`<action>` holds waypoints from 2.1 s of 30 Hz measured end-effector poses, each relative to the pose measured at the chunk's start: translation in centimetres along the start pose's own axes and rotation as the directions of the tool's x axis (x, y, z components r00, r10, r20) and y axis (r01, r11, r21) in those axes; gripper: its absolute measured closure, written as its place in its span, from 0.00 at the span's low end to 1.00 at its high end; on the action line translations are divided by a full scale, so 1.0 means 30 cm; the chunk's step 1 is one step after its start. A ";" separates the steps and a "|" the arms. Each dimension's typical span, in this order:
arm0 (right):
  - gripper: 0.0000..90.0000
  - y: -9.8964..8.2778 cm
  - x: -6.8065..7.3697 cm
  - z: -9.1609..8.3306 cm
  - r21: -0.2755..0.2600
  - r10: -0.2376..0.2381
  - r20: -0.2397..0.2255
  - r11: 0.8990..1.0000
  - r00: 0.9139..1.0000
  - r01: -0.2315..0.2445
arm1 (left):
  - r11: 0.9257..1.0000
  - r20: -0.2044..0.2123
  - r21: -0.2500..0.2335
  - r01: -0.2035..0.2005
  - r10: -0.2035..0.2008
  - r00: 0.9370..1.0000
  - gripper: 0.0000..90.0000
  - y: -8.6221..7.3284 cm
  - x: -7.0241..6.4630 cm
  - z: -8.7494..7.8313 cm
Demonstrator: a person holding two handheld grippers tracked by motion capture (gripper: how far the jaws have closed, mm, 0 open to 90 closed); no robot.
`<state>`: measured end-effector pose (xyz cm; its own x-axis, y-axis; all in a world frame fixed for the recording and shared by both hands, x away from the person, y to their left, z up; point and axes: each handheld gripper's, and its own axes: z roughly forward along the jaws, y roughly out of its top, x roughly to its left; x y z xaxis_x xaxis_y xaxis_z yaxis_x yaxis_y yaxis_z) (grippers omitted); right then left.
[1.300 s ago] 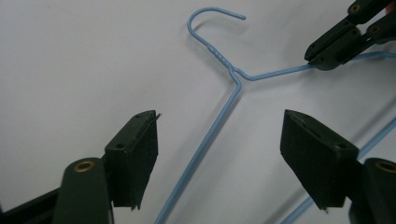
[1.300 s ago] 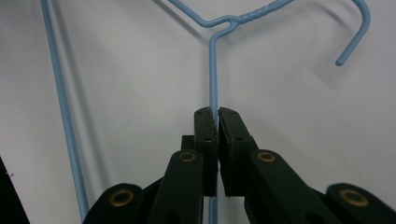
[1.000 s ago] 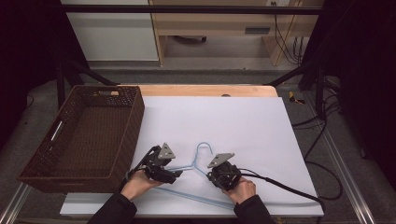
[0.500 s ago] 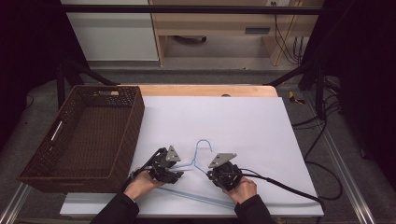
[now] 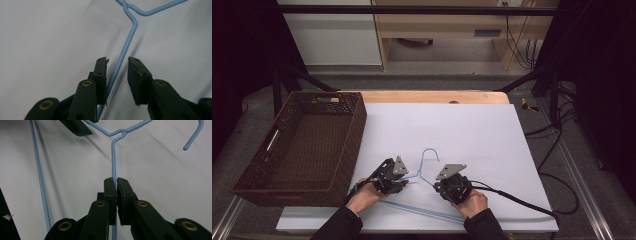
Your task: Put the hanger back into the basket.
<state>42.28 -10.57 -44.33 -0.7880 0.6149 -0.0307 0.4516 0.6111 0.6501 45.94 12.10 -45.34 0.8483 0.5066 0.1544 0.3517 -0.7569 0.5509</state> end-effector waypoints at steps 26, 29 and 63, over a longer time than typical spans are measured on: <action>0.96 -0.003 -0.013 -0.020 -0.002 0.002 0.025 1.000 1.000 -0.002 | 0.993 -0.050 0.009 -0.121 0.122 0.991 0.91 0.031 -0.040 -0.023; 0.95 -0.006 -0.021 -0.029 -0.006 0.008 0.028 1.000 1.000 -0.008 | 0.985 -0.054 0.027 -0.171 0.172 0.984 0.93 0.038 -0.059 -0.033; 0.42 -0.114 -0.224 -0.341 -0.352 0.208 0.092 0.922 0.974 -0.164 | 0.989 -0.171 -0.151 0.003 -0.029 0.985 0.96 0.039 -0.067 -0.267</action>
<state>41.76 -21.88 -38.57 -0.6348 0.7718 0.0357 0.3982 0.2872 0.8712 41.48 13.51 -38.44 0.7577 0.5913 0.2761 0.2903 -0.6844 0.6688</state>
